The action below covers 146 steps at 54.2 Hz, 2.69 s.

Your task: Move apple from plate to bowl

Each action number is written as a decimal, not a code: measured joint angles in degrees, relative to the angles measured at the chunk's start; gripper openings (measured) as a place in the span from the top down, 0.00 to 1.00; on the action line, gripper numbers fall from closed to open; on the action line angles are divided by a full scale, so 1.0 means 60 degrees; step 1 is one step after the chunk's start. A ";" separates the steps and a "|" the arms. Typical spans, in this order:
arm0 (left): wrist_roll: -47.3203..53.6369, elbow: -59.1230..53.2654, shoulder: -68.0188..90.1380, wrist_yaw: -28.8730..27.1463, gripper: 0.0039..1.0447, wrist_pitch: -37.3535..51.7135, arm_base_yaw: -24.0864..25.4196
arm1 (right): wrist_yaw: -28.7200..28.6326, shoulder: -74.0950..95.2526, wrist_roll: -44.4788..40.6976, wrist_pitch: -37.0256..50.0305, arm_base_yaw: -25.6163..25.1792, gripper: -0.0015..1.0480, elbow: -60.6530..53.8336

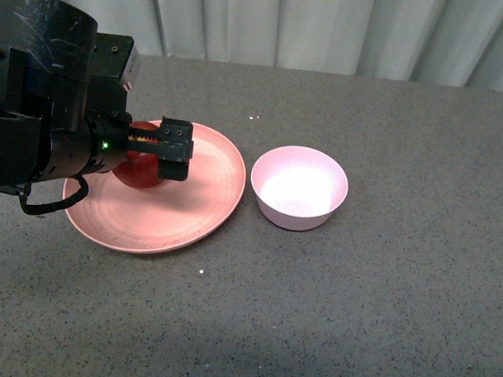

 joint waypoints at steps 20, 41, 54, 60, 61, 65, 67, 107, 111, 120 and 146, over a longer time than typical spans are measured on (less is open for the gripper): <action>0.0138 0.0011 0.0087 0.0007 0.06 -0.0146 0.0007 | 0.0000 0.0000 0.0000 0.0000 0.0000 0.09 0.0000; 0.0171 0.0011 0.0087 -0.0022 0.30 -0.0117 0.0062 | 0.0000 0.0000 0.0000 0.0000 0.0000 0.09 0.0000; -0.0211 -0.0138 -0.0506 0.0390 0.30 -0.0189 -0.0102 | 0.0000 0.0000 0.0000 0.0000 0.0000 0.09 0.0000; -0.0335 -0.0117 -0.0987 0.0488 0.30 -0.0193 -0.0503 | 0.0000 0.0000 0.0000 0.0000 0.0000 0.09 0.0000; -0.0335 -0.0106 -0.1013 0.0503 0.30 -0.0193 -0.0557 | 0.0000 0.0000 0.0000 0.0000 0.0000 0.09 0.0000; -0.0331 0.0022 -0.1126 0.0627 0.30 -0.0215 -0.0907 | 0.0000 0.0000 0.0000 0.0000 0.0000 0.09 0.0000; -0.0313 0.0080 -0.1133 0.0721 0.30 -0.0189 -0.1089 | 0.0000 0.0000 0.0000 0.0000 0.0000 0.09 0.0000; 0.0142 0.2153 0.0736 0.0787 0.30 -0.1064 -0.3024 | 0.0004 0.0000 0.0000 0.0000 0.0000 0.09 0.0000; 0.0171 0.2178 0.0849 0.0758 0.30 -0.1104 -0.3045 | 0.0000 0.0004 0.0000 0.0000 0.0000 0.09 0.0000; 0.0222 0.2186 0.1016 0.0743 0.30 -0.1122 -0.3089 | 0.0000 0.0000 0.0000 0.0000 0.0000 0.09 0.0000; 0.0131 0.1978 0.0856 0.0820 0.06 -0.0663 -0.3085 | 0.0000 0.0000 0.0000 0.0000 0.0000 0.09 0.0000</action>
